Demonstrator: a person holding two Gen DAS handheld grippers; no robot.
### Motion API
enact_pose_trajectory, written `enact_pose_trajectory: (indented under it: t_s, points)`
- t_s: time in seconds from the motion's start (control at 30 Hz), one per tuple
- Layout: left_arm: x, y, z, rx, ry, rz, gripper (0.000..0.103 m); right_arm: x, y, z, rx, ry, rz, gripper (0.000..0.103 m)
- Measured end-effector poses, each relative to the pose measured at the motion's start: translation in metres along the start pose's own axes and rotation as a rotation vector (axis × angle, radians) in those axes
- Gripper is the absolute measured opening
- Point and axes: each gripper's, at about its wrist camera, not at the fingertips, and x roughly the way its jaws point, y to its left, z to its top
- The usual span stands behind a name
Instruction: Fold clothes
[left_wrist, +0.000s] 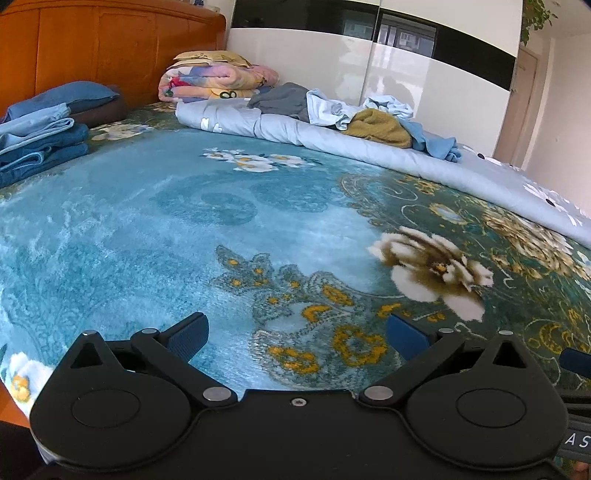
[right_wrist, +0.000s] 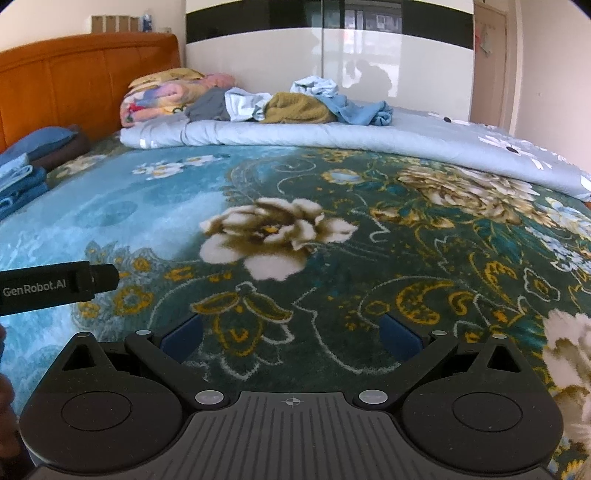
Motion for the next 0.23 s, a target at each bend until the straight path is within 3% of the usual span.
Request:
enact_pose_trajectory:
  t_s: [0.23]
  points:
    - [0.0014,0.0012,-0.0001,-0.005,0.012,-0.023,0.102,0.0020,0.0031,-0.0011,-0.010,0.013,0.011,0.103]
